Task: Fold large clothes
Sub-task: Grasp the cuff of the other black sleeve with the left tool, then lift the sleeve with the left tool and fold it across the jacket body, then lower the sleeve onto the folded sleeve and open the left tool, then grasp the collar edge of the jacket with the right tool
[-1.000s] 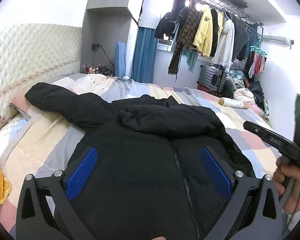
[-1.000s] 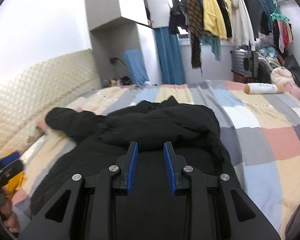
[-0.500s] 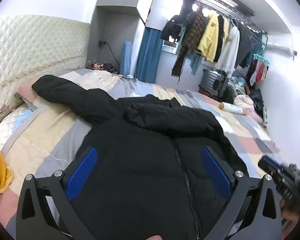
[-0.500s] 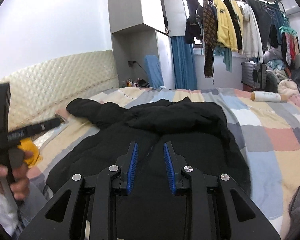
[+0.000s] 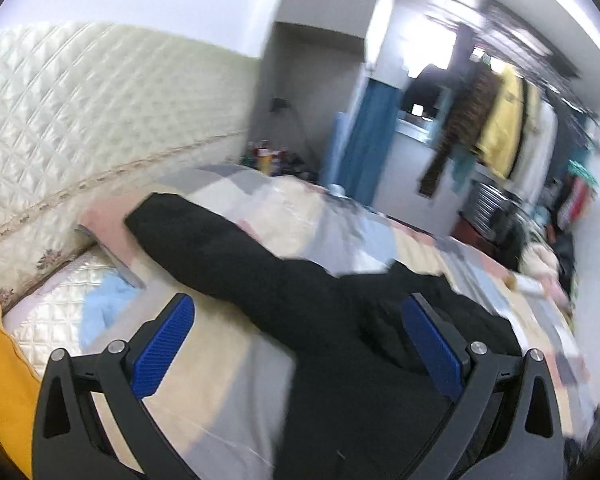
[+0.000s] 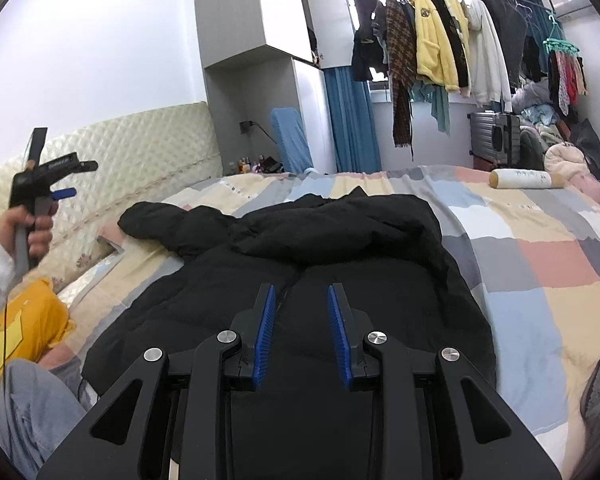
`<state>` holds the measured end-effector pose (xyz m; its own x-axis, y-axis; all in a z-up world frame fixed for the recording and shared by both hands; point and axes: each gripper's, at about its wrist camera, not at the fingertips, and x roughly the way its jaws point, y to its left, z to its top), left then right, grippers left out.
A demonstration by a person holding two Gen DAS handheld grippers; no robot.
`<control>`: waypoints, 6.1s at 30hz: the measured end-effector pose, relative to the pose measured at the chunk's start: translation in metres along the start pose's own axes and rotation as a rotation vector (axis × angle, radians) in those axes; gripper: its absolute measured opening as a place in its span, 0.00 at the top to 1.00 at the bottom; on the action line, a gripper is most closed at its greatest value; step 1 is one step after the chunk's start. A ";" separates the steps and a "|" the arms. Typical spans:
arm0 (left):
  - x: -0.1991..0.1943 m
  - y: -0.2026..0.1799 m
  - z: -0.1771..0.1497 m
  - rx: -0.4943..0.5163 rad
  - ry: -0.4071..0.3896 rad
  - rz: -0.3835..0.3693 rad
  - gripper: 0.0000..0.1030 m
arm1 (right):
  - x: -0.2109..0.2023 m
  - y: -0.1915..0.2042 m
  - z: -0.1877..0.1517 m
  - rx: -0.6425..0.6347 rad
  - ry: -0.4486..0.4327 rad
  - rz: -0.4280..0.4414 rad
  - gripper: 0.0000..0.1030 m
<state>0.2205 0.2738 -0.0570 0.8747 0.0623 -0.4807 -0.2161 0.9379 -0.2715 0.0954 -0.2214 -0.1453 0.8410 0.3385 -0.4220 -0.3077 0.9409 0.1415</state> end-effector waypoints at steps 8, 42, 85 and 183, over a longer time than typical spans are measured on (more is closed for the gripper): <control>0.098 0.125 0.036 -0.202 0.062 0.107 0.00 | 0.029 0.003 -0.002 0.022 0.069 -0.039 0.73; 0.270 0.220 0.068 -0.231 0.103 0.207 0.93 | 0.109 0.003 0.025 0.168 0.170 -0.229 0.21; 0.050 -0.260 0.098 0.423 -0.173 0.147 0.94 | 0.011 -0.069 0.021 0.099 -0.018 -0.103 0.06; 0.163 -0.114 -0.146 0.337 0.257 0.127 0.00 | 0.227 -0.123 0.090 0.128 0.133 -0.068 0.13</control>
<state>0.3245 0.1267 -0.2266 0.7049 0.1375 -0.6959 -0.1245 0.9898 0.0695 0.3642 -0.2598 -0.1775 0.7894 0.2774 -0.5476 -0.1856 0.9582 0.2180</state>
